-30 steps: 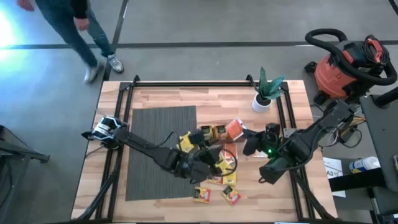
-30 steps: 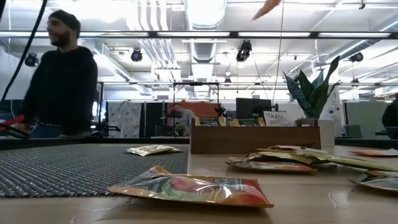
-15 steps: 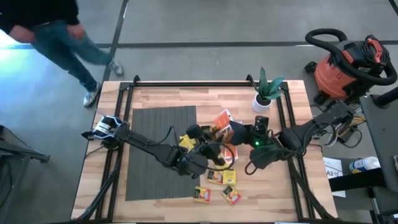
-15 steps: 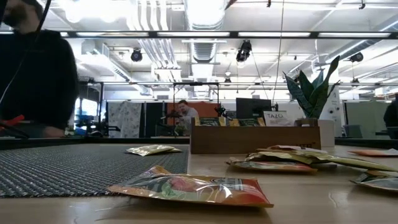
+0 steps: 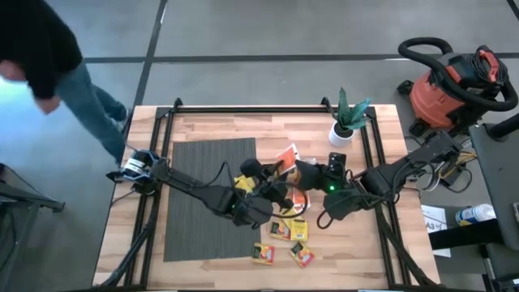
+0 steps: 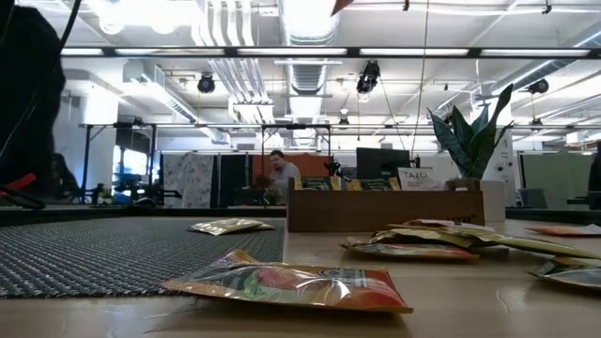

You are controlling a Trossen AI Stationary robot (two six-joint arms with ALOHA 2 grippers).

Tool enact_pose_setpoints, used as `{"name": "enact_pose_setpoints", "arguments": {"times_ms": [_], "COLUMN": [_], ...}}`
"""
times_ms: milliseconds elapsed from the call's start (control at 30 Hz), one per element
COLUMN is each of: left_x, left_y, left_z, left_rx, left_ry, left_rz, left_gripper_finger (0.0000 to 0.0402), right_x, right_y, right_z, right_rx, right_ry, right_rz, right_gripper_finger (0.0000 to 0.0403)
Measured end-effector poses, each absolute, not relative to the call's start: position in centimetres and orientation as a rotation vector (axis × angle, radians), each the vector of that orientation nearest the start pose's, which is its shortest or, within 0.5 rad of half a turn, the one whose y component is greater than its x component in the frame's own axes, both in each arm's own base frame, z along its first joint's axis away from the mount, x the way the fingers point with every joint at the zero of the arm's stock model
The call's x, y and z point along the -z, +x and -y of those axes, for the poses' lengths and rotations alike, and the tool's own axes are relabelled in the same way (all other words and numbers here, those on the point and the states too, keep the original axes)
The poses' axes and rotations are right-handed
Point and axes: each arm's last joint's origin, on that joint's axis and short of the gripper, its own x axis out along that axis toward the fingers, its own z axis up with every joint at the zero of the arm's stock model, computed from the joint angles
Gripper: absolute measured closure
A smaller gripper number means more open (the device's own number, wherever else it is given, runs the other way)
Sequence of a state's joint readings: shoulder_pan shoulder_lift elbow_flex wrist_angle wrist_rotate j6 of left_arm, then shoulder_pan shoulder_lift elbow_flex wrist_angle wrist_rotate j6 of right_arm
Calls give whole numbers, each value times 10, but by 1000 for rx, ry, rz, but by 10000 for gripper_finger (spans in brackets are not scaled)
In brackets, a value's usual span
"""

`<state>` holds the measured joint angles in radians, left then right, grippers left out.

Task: Pick & Place Tea
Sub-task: Put the white tea bag into the right section of the wooden organizer

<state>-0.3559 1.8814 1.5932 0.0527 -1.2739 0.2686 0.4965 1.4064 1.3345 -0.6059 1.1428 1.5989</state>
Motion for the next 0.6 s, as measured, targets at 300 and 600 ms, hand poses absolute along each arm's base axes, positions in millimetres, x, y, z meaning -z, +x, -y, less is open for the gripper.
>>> {"name": "enact_pose_setpoints", "arguments": {"times_ms": [300, 600], "left_x": [-326, -326], "left_y": [411, 411], "left_z": [119, 119], "left_rx": [-905, -902], "left_ry": [458, 477], "left_rz": [-308, -318], "left_gripper_finger": [284, 385], "right_x": [-352, -352], "right_y": [270, 269], "right_z": [-117, -119], "right_rx": [782, 758], "right_ry": [1006, 925], "right_rz": [90, 26], "right_gripper_finger": [394, 394]}}
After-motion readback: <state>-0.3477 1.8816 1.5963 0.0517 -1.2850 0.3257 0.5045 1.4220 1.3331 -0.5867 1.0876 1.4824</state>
